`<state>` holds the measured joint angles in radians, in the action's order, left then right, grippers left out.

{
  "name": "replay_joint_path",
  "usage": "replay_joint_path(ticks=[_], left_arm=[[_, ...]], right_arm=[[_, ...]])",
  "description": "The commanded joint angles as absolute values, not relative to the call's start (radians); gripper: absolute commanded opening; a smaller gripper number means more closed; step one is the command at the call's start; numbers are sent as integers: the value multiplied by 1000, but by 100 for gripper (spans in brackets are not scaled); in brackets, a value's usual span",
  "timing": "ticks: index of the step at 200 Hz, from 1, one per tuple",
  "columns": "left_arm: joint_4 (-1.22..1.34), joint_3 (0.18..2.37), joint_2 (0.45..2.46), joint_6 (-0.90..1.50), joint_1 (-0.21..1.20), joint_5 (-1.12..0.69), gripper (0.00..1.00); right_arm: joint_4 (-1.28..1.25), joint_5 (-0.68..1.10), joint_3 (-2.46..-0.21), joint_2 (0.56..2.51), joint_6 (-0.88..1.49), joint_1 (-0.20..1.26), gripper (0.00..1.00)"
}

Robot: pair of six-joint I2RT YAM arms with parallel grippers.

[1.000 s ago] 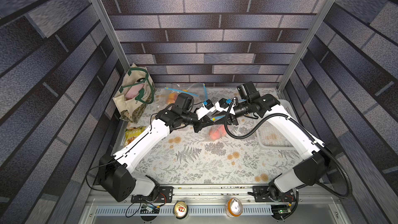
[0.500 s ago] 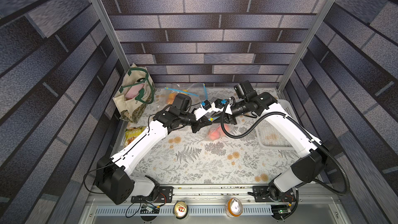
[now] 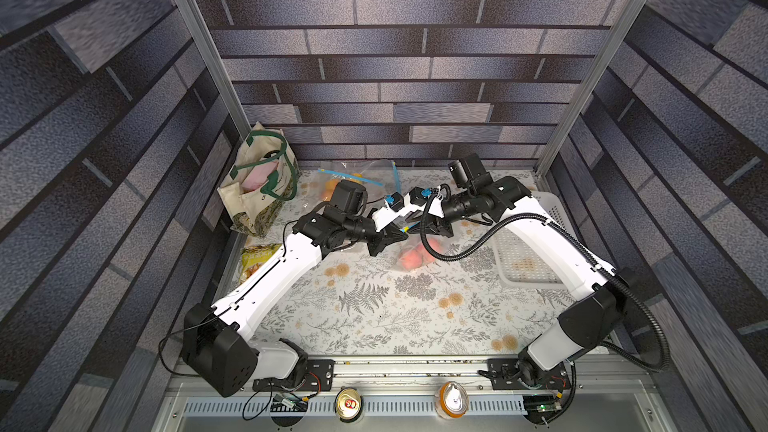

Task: Place the peach in a zip-top bag and seal the zipper
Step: Zip the zipper on the zipper food storage bag.

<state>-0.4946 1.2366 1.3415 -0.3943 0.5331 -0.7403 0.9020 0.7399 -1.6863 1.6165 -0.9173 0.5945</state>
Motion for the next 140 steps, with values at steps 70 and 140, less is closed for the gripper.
replay_joint_path(ticks=[70,140], left_arm=[[-483,1223,1302,-420,529,-758,0],[-450,1212,1285,-393,507,-801,0]], right_arm=[[954,744,-1706,1627,-938,633,36],[950,678,-1700,1631,-951,657,22]])
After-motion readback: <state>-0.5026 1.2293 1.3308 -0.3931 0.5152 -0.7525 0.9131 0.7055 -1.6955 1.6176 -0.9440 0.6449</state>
